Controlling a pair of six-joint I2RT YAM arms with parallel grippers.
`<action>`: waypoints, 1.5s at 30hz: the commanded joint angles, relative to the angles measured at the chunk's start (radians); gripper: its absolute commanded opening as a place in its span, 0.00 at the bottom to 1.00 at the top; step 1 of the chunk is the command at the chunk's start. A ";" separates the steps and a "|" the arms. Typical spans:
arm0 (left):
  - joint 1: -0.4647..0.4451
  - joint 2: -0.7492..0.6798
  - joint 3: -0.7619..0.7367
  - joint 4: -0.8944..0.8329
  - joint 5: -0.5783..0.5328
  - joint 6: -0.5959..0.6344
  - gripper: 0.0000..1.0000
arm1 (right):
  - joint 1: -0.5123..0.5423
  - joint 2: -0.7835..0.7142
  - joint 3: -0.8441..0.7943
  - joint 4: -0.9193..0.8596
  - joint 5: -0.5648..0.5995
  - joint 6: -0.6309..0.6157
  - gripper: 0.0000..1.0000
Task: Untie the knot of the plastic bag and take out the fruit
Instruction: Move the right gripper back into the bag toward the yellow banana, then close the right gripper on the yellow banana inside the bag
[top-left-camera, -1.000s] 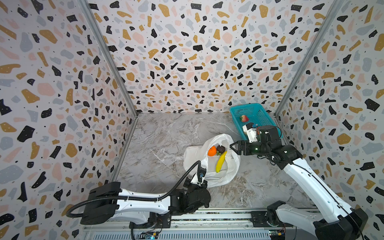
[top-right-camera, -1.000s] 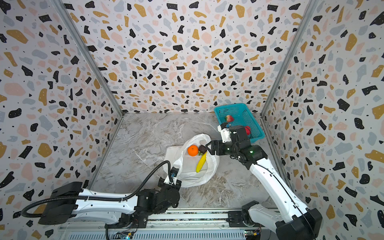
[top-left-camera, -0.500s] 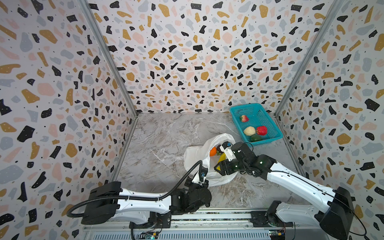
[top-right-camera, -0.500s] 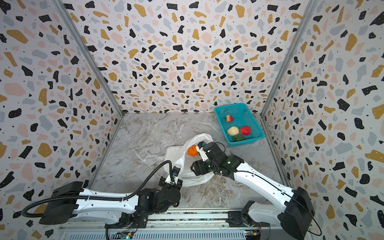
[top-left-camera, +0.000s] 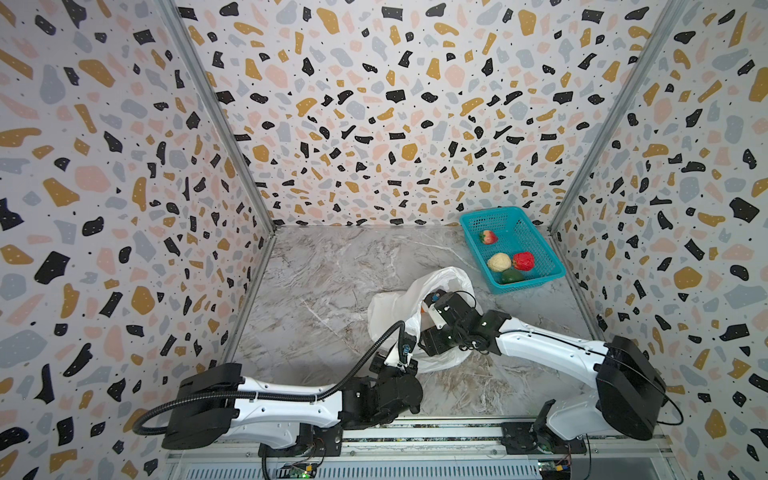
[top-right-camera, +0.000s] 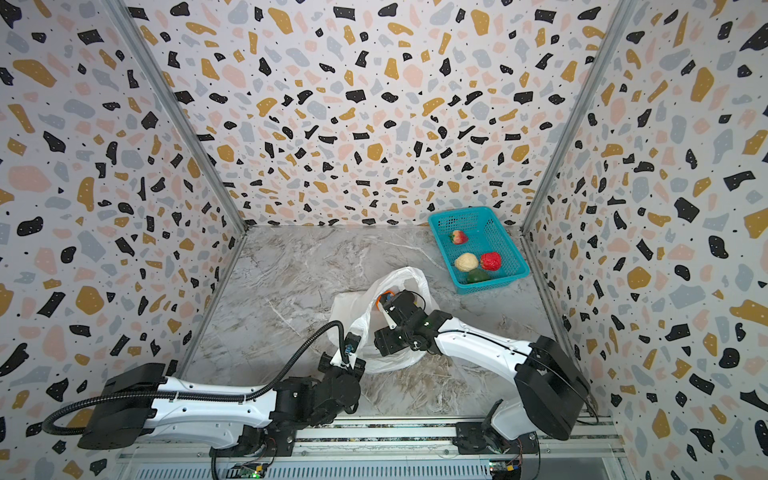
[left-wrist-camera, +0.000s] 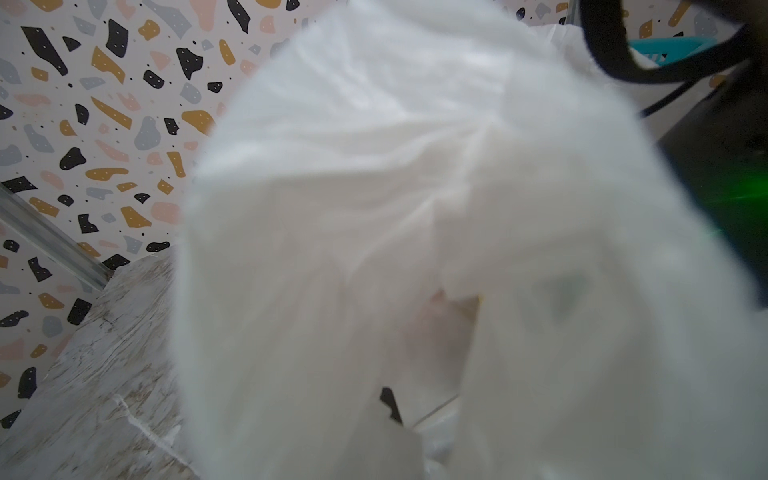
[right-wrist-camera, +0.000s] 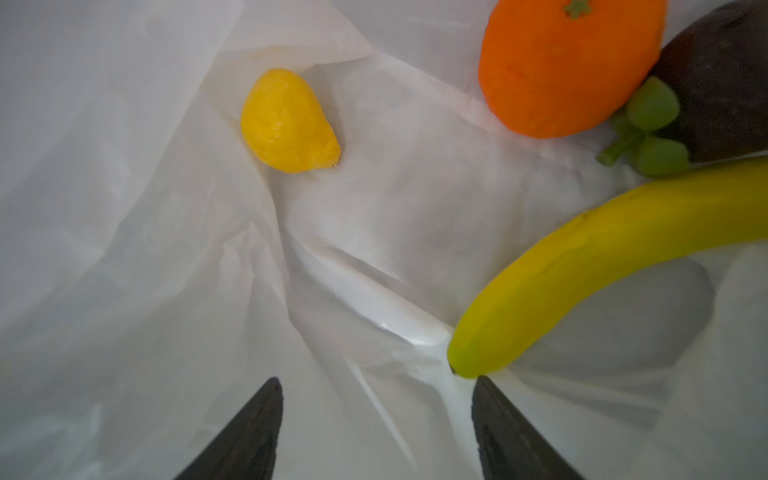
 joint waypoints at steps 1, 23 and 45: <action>0.004 -0.013 0.012 0.036 0.004 -0.002 0.00 | -0.044 0.029 0.031 0.080 -0.027 0.035 0.71; 0.004 -0.024 -0.008 0.054 0.037 -0.002 0.00 | -0.186 0.220 0.090 0.084 0.085 0.148 0.77; 0.004 -0.048 -0.030 0.054 0.043 -0.005 0.00 | -0.129 0.210 0.084 0.077 0.129 0.155 0.37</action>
